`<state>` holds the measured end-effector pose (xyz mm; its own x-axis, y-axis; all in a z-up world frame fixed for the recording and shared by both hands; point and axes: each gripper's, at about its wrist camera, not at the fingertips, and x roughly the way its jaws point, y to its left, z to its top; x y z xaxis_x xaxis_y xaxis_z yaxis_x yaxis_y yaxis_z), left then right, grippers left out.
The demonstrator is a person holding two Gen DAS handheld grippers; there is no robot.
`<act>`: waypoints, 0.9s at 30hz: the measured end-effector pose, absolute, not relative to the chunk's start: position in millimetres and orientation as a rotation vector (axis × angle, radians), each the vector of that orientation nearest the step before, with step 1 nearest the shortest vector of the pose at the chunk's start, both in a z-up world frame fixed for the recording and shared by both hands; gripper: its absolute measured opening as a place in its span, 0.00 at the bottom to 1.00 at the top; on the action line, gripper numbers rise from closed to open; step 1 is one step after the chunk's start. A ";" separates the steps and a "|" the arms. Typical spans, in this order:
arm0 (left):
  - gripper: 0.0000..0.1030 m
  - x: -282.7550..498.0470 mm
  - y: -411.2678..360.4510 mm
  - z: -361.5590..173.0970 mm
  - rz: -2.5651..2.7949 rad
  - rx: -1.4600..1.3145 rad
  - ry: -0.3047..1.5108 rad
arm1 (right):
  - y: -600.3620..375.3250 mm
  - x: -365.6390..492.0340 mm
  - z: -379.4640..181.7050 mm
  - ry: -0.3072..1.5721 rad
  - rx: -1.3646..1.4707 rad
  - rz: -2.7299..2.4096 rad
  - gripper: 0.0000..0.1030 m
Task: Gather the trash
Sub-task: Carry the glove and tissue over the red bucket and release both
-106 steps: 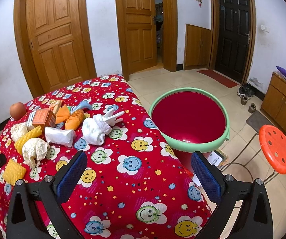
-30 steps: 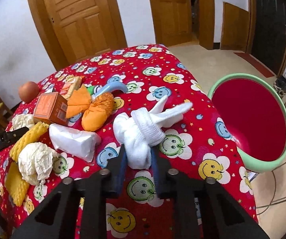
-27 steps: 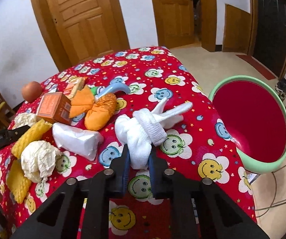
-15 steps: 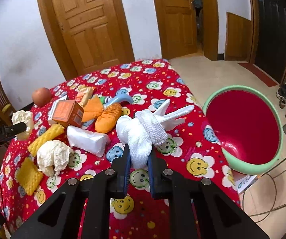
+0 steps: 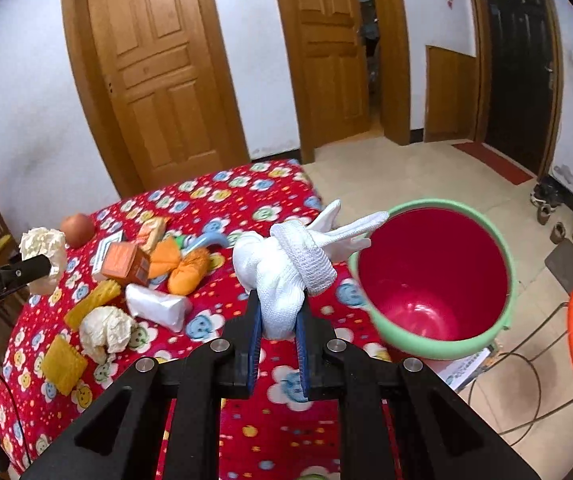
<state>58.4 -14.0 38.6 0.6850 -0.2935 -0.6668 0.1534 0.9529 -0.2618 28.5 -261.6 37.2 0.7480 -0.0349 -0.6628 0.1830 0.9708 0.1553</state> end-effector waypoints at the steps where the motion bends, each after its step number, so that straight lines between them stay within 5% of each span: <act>1: 0.39 58.3 -20.9 40.2 -0.267 -0.186 0.778 | -265.3 26.8 38.4 0.714 0.218 -0.128 0.15; 27: 0.38 73.5 -195.6 37.8 -0.521 0.018 0.832 | -384.4 14.2 4.4 0.750 0.318 -0.333 0.15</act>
